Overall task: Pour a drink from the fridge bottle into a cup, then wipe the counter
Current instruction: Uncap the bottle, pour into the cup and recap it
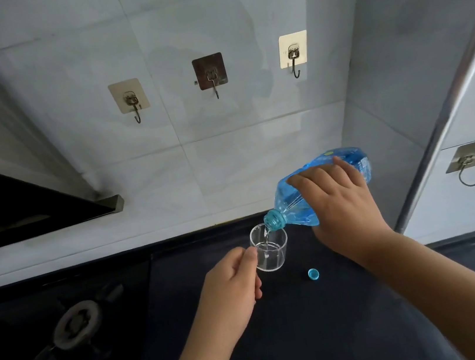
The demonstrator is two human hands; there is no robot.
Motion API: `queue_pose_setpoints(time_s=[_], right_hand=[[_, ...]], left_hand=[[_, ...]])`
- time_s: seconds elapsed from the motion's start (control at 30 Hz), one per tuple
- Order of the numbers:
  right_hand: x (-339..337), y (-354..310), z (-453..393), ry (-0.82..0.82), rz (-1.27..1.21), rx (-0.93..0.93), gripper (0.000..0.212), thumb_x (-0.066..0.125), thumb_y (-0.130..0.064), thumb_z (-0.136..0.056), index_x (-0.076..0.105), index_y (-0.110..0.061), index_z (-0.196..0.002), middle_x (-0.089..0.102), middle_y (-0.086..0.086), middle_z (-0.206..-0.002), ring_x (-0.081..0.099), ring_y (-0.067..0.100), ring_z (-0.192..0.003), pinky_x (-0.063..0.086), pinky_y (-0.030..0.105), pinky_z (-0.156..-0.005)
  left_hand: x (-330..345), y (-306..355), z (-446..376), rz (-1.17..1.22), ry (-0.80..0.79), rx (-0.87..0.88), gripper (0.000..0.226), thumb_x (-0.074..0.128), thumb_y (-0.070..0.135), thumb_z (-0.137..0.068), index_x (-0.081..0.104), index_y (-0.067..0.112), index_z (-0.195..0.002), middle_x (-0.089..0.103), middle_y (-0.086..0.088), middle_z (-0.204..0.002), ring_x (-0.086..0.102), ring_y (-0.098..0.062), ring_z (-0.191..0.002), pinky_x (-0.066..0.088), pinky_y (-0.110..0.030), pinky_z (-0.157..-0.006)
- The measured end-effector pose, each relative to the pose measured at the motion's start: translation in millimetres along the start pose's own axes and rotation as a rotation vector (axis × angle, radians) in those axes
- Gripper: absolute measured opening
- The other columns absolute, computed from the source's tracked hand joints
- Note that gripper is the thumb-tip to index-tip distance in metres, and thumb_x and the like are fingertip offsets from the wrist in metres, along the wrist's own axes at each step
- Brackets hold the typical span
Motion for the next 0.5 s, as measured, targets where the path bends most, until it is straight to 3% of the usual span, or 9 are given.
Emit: queue_pose_setpoints(time_s=[0.5], right_hand=[[5.8,0.6,-5.6,-0.041,0.018,-0.003,0.075,0.082,-0.002,-0.06,0.064,-0.02,-0.13,0.068,-0.002,-0.123,0.062,0.031,-0.118,0.033,0.055,-0.12]], left_hand=[[-3.5,-5.6,-0.9,0.016,0.001,-0.024,0.044,0.046,0.048,-0.104,0.058,0.021,-0.071,0.062,0.005,-0.064,0.059,-0.006,-0.061,0.054,-0.034,-0.071]])
Point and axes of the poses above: each hand's wrist, its own z-axis away from the middle knuckle, its own x-axis out of the palm, y = z × x, the point moved 8 cm from there along -z, towards the middle knuckle
